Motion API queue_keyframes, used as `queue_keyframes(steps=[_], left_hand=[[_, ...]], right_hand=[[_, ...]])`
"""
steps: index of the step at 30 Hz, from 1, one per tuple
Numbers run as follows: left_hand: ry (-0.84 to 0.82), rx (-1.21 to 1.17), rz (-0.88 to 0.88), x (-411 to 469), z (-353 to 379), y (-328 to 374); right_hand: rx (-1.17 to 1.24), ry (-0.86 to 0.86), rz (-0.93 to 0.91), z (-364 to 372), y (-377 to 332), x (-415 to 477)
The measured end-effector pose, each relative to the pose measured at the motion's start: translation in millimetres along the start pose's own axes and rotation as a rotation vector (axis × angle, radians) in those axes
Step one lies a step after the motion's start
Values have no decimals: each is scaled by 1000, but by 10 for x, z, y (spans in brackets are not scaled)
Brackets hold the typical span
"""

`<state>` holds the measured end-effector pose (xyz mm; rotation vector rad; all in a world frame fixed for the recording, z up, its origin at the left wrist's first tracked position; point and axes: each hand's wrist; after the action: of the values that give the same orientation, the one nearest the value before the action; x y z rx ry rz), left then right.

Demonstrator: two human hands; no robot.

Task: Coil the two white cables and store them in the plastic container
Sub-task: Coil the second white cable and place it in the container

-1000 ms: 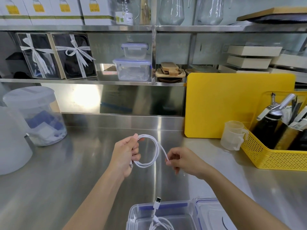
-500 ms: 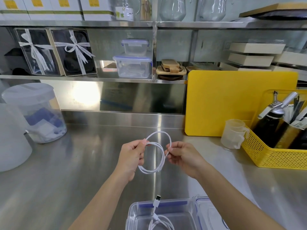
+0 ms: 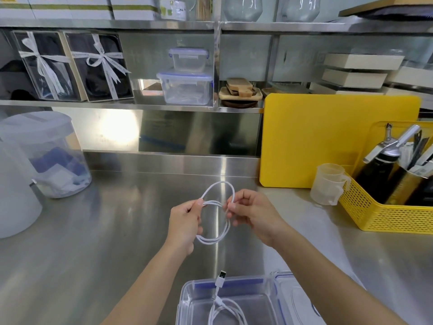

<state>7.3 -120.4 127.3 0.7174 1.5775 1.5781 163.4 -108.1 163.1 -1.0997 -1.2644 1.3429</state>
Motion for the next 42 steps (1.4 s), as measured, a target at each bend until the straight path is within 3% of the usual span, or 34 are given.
queue_keyframes(steps=[3, 6, 12, 16, 26, 34, 39, 42], left_hand=[[-17, -62, -87, 18, -46, 27], [-72, -111, -137, -23, -44, 59], [-140, -135, -150, -82, 30, 111], [-156, -108, -98, -30, 13, 187], [-147, -75, -17, 32, -66, 369], [-94, -65, -26, 73, -137, 390], [-66, -73, -16, -17, -40, 351], [-69, -51, -19, -133, 44, 257]], right_hand=[[-326, 97, -127, 26, 133, 6], [-328, 116, -123, 37, 222, 0], [-162, -11, -3, 110, 268, -50], [-334, -8, -144, 63, 338, -40], [-467, -3, -282, -254, 269, 41], [-591, -36, -238, -501, 182, 71], [-386, -145, -99, -162, 91, 7], [-341, -25, -147, 98, 140, 22]])
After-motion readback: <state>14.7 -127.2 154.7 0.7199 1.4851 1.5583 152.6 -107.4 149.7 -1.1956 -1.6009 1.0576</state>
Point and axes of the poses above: each hand's wrist, its own x-axis towards the middle knuckle, its own z-axis out of the palm, y = z × x, and after that the axes turned 12 degrees about y, right-handed
